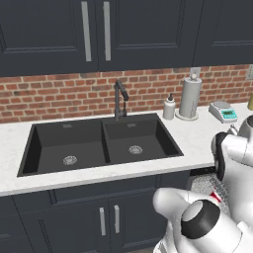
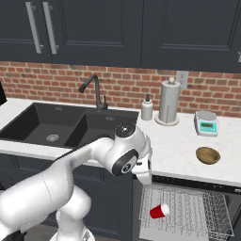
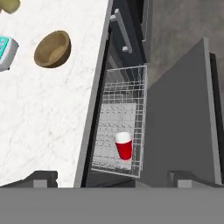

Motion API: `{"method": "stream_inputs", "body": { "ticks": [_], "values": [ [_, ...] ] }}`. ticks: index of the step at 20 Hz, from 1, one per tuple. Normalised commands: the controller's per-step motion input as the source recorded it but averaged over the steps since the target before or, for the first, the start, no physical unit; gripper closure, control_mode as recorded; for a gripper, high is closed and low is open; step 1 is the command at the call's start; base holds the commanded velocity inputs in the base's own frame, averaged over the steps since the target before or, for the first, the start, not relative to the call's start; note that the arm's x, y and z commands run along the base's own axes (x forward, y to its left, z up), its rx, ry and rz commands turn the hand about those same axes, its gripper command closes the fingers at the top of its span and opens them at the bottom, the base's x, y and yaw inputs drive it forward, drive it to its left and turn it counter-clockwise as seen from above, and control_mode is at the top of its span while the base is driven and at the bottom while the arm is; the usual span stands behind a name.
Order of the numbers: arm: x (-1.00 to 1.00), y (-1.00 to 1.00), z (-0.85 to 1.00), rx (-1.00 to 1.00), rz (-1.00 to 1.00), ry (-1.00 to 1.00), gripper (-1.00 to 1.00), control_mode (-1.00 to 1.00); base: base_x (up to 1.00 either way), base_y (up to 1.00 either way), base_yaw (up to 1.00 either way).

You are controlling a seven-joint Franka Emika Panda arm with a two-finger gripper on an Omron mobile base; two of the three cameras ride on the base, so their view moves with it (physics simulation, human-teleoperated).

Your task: Pick up the cup and bowl from the counter, place them in the dishwasher, and close the dishwasher door.

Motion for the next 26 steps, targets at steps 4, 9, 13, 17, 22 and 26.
{"method": "stream_inputs", "body": {
  "ticks": [4, 9, 13, 17, 22, 26],
  "values": [
    [0.01, -0.45, 0.01, 0.06, 0.0, 0.14, -1.0, -1.0, 0.0, 0.0, 0.0],
    [0.0, -0.47, 0.0, 0.09, 0.0, 0.02, -1.0, -1.0, 0.0, 0.0, 0.0],
    [0.0, -0.35, 0.0, 0.09, 0.0, 0.0, -1.0, -1.0, 0.0, 0.0, 0.0],
    [0.1, -0.19, 0.0, 0.03, 0.0, 0.0, -1.0, -1.0, 0.0, 0.0, 0.0],
    [0.18, -0.19, 0.0, 0.02, 0.01, 0.0, -1.0, -1.0, 0.0, 0.0, 0.0],
    [0.06, -0.03, 0.0, 0.0, 0.03, 0.0, -1.0, -1.0, 0.0, 0.0, 0.0]
  ]
}}
